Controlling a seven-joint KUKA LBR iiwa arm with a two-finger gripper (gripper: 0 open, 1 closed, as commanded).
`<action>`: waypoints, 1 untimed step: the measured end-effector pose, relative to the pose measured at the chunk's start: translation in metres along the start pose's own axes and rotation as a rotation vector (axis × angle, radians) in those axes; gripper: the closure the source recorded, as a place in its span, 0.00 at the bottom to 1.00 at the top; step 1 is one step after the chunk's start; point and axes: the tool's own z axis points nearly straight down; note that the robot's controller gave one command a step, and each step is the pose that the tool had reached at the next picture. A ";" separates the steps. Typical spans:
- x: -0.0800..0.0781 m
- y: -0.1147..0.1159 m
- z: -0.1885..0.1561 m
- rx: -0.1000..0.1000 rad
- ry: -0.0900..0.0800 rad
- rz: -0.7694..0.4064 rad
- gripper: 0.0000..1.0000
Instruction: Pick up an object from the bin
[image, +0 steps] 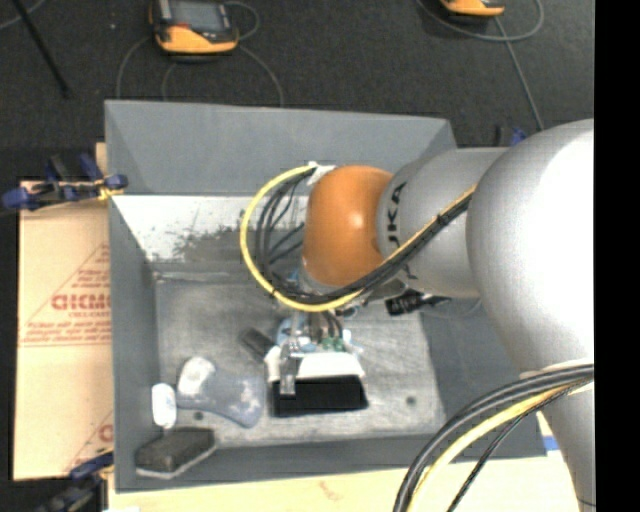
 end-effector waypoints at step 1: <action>-0.004 -0.022 -0.021 -0.004 -0.035 -0.013 0.00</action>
Offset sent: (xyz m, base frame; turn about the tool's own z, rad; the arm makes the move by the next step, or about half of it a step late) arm 0.0000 0.0000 0.0000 0.0000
